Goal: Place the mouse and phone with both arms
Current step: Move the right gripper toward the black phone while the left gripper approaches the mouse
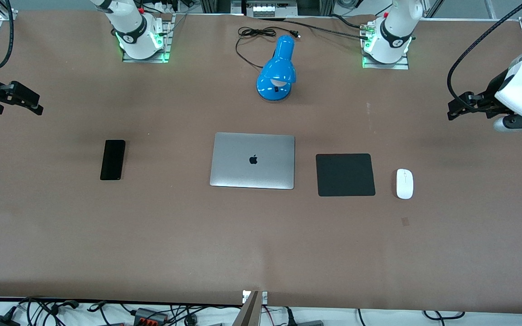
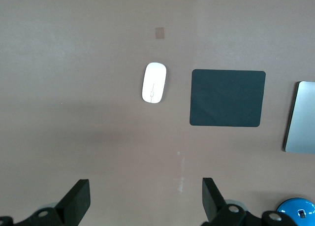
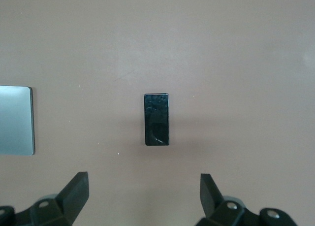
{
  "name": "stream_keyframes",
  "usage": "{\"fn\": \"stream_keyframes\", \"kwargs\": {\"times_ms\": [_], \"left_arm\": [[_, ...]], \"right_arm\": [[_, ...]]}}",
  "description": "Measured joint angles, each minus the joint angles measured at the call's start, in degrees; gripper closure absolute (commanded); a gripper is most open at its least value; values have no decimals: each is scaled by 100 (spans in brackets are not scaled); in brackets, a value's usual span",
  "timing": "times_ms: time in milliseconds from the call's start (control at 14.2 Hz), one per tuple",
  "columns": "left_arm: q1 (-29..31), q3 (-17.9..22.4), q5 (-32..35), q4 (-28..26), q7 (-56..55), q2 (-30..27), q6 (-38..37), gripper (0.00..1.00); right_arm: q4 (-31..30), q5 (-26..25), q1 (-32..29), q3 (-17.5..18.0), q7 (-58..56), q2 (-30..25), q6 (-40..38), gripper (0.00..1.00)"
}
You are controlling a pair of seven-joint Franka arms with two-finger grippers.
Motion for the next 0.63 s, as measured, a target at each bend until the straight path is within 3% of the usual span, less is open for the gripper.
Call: {"fn": "stream_keyframes", "kwargs": {"times_ms": [632], "left_arm": [[0,46,0,3,0,35,12,0]], "right_arm": [[-5,0,0,-5,4,-20,-33,0]]}}
